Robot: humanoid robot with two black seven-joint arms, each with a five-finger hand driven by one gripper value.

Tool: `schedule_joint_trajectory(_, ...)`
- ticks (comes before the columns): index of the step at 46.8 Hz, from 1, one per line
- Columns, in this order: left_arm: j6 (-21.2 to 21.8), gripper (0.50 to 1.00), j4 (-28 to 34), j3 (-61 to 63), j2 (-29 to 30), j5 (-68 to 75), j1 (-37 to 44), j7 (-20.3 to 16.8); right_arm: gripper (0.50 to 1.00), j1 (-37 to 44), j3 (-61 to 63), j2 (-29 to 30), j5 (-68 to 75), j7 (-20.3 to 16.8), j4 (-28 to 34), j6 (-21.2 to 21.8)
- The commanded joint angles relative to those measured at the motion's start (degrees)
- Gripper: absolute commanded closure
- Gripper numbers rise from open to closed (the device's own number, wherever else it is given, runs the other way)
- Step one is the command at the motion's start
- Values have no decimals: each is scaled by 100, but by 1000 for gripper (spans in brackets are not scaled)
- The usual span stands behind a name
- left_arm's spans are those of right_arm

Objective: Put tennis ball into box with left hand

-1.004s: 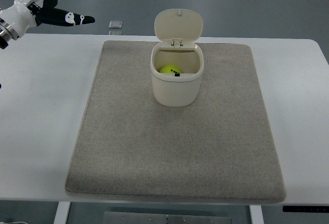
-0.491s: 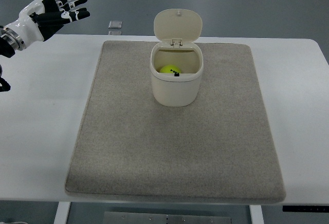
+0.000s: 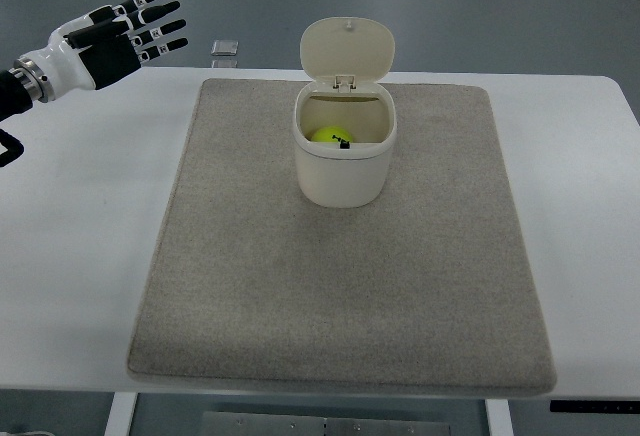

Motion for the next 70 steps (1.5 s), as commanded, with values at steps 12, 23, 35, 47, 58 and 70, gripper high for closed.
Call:
schedule_joint_trajectory(12,-199,508,489,-1102,-446,86,615,214,599,1,0,0,0,0,0,0)
schedule_joint_trajectory(23,-235,508,938,-1322,-938,86,677,214,599,1,0,0,0,0,0,0)
schedule_joint_trajectory(35,-199,508,955,-1516,-947,86,668,205,599,1,0,0,0,0,0,0)
schedule_joint_trajectory(47,-217,508,999,-1612,-938,86,668,214,599,1,0,0,0,0,0,0)
schedule_joint_trajectory(58,-217,508,982,-1612,-938,86,712,214,599,1,0,0,0,0,0,0)
schedule_joint_trajectory(70,-208,508,982,-1612,-947,86,721,214,599,1,18,0,0,0,0,-8)
